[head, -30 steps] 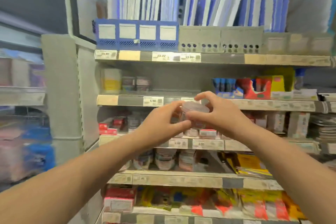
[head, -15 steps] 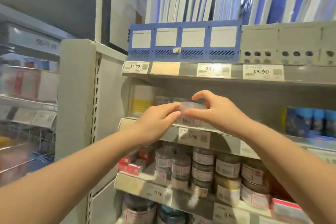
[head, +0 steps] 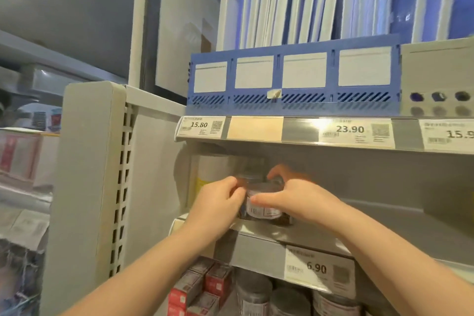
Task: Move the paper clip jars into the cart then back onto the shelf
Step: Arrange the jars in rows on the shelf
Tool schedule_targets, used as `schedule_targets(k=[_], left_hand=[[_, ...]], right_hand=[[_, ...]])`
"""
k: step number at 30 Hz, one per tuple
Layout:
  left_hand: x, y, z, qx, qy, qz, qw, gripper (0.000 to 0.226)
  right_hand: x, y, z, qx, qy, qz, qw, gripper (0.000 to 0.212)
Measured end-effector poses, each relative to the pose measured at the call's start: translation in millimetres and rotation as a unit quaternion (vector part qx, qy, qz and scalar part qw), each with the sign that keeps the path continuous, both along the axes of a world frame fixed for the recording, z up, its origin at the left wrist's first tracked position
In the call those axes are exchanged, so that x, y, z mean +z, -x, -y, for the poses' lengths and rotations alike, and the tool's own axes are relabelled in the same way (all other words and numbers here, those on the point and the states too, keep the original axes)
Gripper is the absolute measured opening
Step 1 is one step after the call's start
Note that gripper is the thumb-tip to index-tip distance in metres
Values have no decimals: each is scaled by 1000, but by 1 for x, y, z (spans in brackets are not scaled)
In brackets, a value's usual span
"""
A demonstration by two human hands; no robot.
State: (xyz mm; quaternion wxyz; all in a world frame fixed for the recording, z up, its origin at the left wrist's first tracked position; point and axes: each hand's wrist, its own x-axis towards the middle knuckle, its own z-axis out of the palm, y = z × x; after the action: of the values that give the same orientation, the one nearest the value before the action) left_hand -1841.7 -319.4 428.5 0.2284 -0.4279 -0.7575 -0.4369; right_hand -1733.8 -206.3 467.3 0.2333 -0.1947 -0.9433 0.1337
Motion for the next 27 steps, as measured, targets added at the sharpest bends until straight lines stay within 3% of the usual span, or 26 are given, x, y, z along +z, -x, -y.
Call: schedule_targets(k=[5,16,27], left_hand=[[-10,2,-1,24,12,-14,1000,16],[-14,8,-4,63,59,-47,995,24],[-13,9,3,42,11,-48,998,27]], right_hand=[[-6,2,9,-6,-38,-16,999,68],[-19,5,13,-35,-78,-15,996,68],[-19,6,14,-12,-80,-55,995,56]])
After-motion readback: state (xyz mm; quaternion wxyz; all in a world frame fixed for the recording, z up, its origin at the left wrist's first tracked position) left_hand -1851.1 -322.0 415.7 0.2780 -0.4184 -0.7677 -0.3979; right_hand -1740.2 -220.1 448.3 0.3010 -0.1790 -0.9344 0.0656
